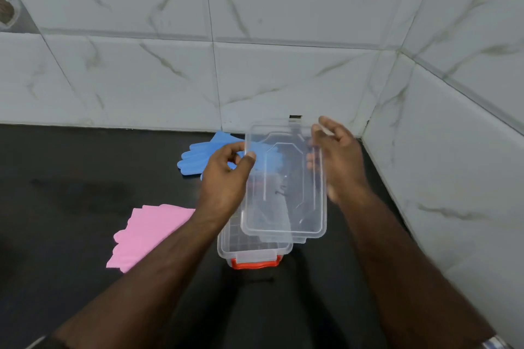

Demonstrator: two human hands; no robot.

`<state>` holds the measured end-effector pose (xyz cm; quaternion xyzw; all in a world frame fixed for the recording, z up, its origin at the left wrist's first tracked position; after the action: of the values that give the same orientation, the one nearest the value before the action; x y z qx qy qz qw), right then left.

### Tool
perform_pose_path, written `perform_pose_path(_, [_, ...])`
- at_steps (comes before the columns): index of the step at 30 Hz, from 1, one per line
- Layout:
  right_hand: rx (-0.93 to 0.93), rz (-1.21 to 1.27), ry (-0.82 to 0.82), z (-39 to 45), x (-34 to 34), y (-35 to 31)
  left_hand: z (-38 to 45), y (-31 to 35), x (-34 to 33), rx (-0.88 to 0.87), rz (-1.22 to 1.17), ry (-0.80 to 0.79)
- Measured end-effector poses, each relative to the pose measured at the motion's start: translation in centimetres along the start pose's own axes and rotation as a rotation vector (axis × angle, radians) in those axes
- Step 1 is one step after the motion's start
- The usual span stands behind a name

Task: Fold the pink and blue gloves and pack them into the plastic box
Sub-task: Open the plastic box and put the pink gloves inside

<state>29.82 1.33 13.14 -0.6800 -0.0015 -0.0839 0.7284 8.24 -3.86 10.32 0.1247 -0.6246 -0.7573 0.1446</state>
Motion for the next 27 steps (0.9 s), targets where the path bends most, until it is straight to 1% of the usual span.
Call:
perform_pose_path(2, [0.077, 0.004, 0.016, 0.3, 2.1, -1.9, 0.2, 0.9, -1.7, -0.029, -0.056, -0.093])
perform_pose_path(4, [0.142, -0.062, 0.005, 0.0, 4.1, -3.3, 0.0, 1.7, -3.6, -0.05, -0.057, -0.21])
perform_pose_path(7, [0.211, -0.198, -0.105, -1.3, 6.5, -4.2, -0.7, 2.0, -5.9, -0.08, 0.011, -0.319])
perform_pose_path(9, [0.224, -0.36, -0.19, -2.1, 7.8, -3.7, -1.0, 1.7, -7.1, -0.087, 0.049, -0.357])
perform_pose_path(11, [0.22, -0.607, -0.263, -2.5, 8.5, -2.3, -1.2, 0.9, -8.0, -0.095, 0.117, -0.394])
perform_pose_path(13, [0.226, -0.818, -0.29, -2.7, 8.9, -0.5, -1.3, -0.1, -8.9, -0.079, 0.205, -0.439])
perform_pose_path(15, [0.22, -0.935, -0.284, -3.1, 8.9, 1.3, -1.6, -0.9, -9.6, -0.044, 0.269, -0.493])
perform_pose_path(18, [0.185, -0.986, -0.277, -3.8, 8.4, 4.0, -1.9, -2.1, -10.0, -0.026, 0.364, -0.543])
perform_pose_path(22, [0.103, -1.021, -0.295, -4.5, 8.1, 7.6, -2.3, -3.3, -9.4, -0.007, 0.431, -0.55])
perform_pose_path(24, [0.058, -1.045, -0.329, -5.0, 7.8, 9.3, -2.5, -3.7, -9.2, 0.004, 0.445, -0.547])
perform_pose_path(27, [-0.007, -1.069, -0.422, -5.8, 7.1, 11.4, -2.9, -3.9, -8.9, -0.012, 0.434, -0.547])
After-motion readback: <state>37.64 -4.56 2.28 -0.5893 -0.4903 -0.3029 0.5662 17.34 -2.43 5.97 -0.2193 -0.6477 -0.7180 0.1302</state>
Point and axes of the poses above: each hand's wrist, its own z-axis towards the middle knuckle, its own x-axis out of the back of the hand, y = z × x, the point moved 6 cm from there along z, towards the middle knuckle, and after that the axes turned 14 degrees about -z, right-handed, at the moved point
